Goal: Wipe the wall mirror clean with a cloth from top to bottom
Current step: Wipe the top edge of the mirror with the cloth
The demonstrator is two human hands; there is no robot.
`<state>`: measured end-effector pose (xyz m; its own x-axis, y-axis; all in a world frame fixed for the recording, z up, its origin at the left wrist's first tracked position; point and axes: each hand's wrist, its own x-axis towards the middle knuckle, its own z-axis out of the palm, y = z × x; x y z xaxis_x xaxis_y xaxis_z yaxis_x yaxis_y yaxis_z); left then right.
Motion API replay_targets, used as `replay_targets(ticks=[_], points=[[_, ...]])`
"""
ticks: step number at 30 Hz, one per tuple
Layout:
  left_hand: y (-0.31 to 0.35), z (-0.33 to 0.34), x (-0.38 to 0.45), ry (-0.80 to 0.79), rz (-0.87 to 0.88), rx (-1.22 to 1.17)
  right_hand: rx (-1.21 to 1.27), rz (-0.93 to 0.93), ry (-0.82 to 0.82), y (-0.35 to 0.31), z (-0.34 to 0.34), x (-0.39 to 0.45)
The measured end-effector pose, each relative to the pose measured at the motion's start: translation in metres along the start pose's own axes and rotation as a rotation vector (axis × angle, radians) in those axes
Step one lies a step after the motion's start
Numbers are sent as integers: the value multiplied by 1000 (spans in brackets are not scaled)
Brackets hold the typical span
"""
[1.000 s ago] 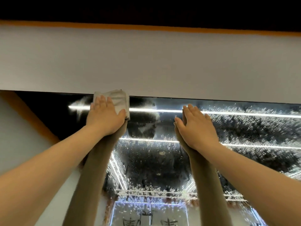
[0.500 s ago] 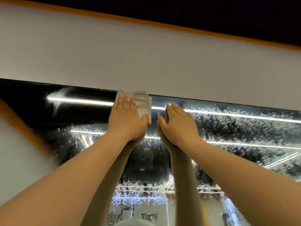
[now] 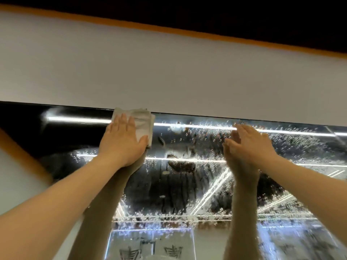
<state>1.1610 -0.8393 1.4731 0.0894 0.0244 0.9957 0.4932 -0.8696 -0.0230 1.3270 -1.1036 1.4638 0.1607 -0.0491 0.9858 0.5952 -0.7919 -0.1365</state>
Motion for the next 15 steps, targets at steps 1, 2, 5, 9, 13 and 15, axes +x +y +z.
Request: replay_targets(ticks=[1,2,5,9,13,15], points=[[0,0,0,3,-3,-2,32,6,-15,3,5,-2],[1,0,0,3,-6,-4,65,6,-14,5,10,-4],[0,0,3,-5,-20,2,127,5,48,7,20,-7],[11,-1,3,-19,-86,7,155,0,78,8,22,-6],[41,1,4,-4,-149,-1,177,-17,93,10,24,-5],[67,4,6,-6,-119,9,180,-21,88,11,24,-3]])
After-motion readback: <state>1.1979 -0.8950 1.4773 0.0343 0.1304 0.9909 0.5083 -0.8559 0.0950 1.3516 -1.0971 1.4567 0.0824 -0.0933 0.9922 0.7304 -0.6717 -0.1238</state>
